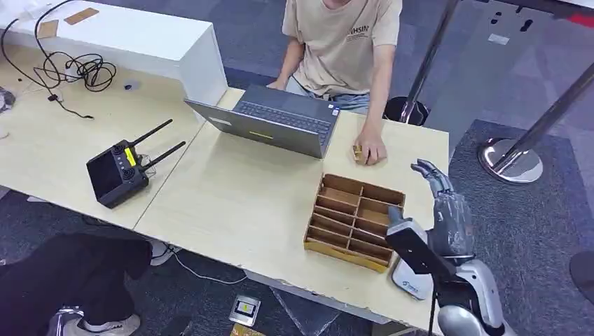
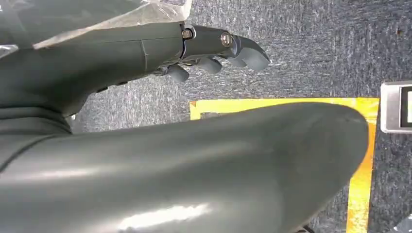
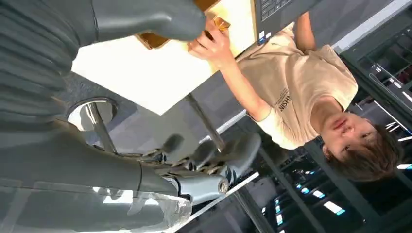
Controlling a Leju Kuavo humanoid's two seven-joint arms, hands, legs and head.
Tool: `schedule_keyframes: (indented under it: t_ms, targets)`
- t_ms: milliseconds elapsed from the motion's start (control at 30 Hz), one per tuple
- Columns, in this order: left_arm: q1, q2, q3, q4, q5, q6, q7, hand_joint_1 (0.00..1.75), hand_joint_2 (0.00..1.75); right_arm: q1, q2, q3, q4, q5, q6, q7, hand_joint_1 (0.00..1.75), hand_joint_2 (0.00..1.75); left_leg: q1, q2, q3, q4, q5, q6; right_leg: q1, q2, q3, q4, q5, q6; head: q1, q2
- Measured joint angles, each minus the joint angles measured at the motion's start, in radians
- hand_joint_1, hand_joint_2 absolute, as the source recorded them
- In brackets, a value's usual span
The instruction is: Pass the card to the sensor for recognition and then transmit it.
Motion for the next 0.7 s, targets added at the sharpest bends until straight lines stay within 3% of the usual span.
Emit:
schedule_keyframes:
  t_ms: [167, 233, 567, 700]
  targets:
    - [0.000, 0.000, 0.000, 0.000, 0.000, 0.000, 0.000, 0.00, 0.00, 0.004, 0.000, 0.002, 0.005, 0.000, -0.005, 0.000, 0.63, 1.75, 0.000, 0.000, 0.000, 0.000, 0.000, 0.000, 0.000, 0.000, 0.000, 0.000, 0.000, 0.000, 0.000, 0.000]
    - [0.000, 0.000, 0.000, 0.000, 0.000, 0.000, 0.000, 0.00, 0.00, 0.004, 0.000, 0.002, 0.008, 0.000, -0.005, 0.000, 0.70, 1.75, 0.000, 0.000, 0.000, 0.000, 0.000, 0.000, 0.000, 0.000, 0.000, 0.000, 0.000, 0.000, 0.000, 0.000]
    - [0.000, 0.000, 0.000, 0.000, 0.000, 0.000, 0.000, 0.00, 0.00, 0.009, 0.000, 0.006, 0.018, 0.013, -0.016, 0.007, 0.54, 1.75, 0.000, 0.000, 0.000, 0.000, 0.000, 0.000, 0.000, 0.000, 0.000, 0.000, 0.000, 0.000, 0.000, 0.000]
    - [0.000, 0.000, 0.000, 0.000, 0.001, 0.000, 0.000, 0.00, 0.00, 0.018, 0.000, 0.011, 0.024, 0.062, -0.021, 0.034, 0.58, 1.75, 0.000, 0.000, 0.000, 0.000, 0.000, 0.000, 0.000, 0.000, 0.000, 0.000, 0.000, 0.000, 0.000, 0.000]
